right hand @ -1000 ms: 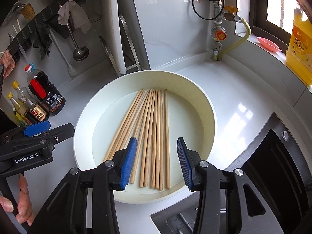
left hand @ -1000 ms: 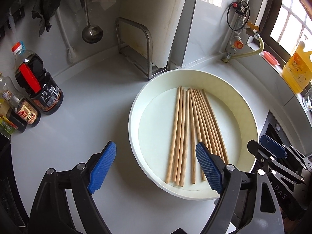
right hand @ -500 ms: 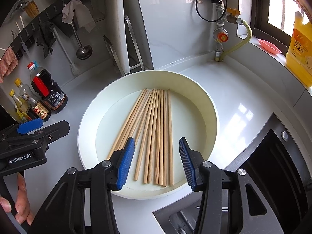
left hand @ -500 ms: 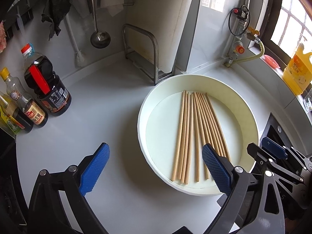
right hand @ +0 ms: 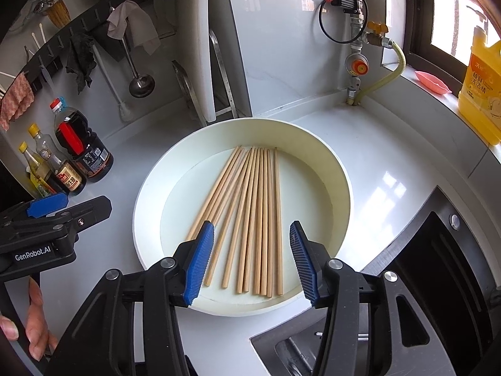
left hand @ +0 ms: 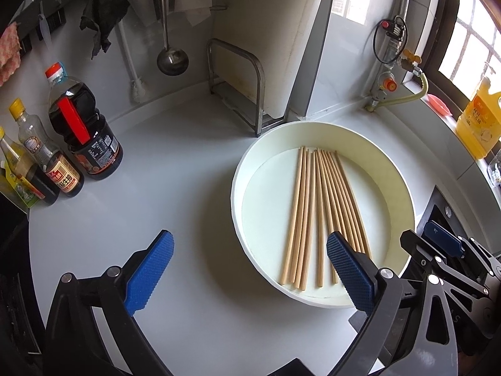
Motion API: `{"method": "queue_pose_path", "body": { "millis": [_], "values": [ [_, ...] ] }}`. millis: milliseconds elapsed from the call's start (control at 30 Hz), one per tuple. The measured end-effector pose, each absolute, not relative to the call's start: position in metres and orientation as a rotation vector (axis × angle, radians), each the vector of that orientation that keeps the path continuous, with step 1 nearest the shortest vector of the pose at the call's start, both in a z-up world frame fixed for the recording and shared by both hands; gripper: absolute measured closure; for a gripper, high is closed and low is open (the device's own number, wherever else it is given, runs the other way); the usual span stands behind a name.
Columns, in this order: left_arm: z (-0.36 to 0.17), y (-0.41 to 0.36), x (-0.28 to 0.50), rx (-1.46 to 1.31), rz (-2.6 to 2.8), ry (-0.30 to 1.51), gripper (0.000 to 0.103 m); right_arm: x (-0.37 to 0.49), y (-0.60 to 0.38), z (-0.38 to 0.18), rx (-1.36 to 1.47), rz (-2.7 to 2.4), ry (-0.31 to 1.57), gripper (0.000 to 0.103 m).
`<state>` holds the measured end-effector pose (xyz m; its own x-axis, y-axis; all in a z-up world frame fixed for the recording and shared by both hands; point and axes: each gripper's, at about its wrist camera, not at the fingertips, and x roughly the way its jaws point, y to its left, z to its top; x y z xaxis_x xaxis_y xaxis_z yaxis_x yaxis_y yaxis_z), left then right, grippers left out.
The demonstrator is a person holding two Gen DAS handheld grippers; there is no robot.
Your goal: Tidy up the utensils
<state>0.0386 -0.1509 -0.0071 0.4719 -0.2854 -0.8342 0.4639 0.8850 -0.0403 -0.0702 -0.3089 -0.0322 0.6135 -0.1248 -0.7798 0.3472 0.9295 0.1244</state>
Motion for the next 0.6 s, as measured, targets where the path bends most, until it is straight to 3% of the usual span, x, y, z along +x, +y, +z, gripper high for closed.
{"method": "queue_pose_path", "body": {
  "millis": [600],
  "values": [
    [0.0031, -0.1457, 0.0330, 0.241, -0.401, 0.933, 0.007, -0.0715, -0.3040, -0.0319, 0.271, -0.273, 0.873, 0.054]
  ]
}}
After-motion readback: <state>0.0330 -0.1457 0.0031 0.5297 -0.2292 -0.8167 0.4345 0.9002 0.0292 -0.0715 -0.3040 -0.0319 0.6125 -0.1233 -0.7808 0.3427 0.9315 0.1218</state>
